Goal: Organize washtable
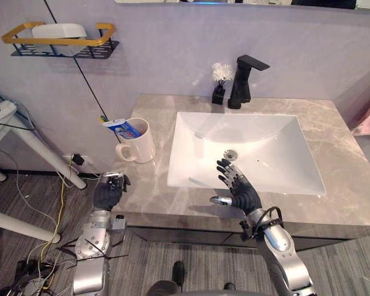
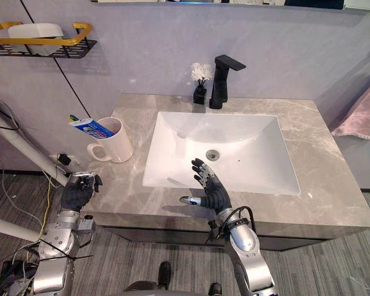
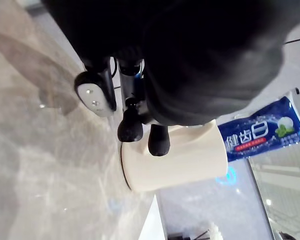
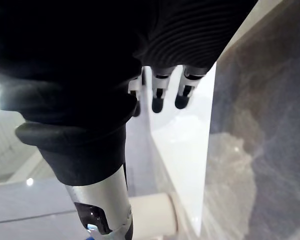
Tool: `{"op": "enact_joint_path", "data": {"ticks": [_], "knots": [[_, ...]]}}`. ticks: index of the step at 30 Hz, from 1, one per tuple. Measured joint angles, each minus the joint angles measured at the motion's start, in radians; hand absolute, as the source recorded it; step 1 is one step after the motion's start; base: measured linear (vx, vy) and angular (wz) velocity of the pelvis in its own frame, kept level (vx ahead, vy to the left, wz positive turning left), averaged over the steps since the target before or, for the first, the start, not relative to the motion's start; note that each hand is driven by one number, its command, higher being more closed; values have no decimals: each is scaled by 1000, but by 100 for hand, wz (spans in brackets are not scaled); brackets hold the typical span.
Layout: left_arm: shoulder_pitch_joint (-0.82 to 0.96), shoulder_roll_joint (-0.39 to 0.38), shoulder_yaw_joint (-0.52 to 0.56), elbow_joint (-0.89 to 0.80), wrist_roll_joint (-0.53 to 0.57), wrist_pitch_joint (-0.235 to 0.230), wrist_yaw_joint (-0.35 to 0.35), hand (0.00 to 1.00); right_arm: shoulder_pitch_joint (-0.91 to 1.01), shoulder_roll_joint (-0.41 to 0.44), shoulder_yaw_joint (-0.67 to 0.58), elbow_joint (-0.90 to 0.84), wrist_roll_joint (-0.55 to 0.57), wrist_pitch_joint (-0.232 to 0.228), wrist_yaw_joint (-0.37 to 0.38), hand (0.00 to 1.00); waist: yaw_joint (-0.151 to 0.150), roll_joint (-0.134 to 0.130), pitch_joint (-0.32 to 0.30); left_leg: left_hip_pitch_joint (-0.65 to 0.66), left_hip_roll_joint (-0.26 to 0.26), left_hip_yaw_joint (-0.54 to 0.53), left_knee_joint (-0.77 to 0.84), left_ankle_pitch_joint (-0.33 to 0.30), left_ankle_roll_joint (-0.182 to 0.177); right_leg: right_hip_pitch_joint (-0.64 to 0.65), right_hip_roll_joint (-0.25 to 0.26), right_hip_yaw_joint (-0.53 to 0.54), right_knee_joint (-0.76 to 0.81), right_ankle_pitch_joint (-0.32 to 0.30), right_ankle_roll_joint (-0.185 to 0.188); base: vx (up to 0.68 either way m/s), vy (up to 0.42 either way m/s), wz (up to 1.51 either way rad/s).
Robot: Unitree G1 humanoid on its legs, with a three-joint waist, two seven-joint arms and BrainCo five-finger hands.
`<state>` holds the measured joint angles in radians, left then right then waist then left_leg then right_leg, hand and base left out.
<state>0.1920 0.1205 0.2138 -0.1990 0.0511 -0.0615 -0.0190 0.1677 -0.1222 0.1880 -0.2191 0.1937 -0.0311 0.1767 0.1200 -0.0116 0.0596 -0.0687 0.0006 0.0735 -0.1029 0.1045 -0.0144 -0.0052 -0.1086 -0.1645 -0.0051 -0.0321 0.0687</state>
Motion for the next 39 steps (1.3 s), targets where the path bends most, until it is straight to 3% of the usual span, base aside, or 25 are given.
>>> {"op": "enact_joint_path", "data": {"ticks": [15, 26, 39], "knots": [[-38, -21, 74, 1, 12, 15, 56, 100, 1, 35, -58, 0, 0, 11, -7, 0, 1, -40, 8, -10, 2, 26, 0, -1, 0, -22, 1, 20, 1, 3, 4, 3, 2, -3], [-64, -21, 83, 1, 12, 15, 63, 100, -14, 36, -64, 0, 1, 9, -24, 0, 0, -55, 25, -27, 2, 43, 0, -4, -3, -46, 3, 34, 3, 3, 4, 16, 6, -4], [-106, -19, 61, 0, 31, 20, 58, 100, -44, 36, -63, -7, 2, -10, -24, 0, -2, -54, 57, -38, 0, 66, 1, -12, 8, -69, 1, 58, 6, 4, 4, 14, 7, -5]]}}
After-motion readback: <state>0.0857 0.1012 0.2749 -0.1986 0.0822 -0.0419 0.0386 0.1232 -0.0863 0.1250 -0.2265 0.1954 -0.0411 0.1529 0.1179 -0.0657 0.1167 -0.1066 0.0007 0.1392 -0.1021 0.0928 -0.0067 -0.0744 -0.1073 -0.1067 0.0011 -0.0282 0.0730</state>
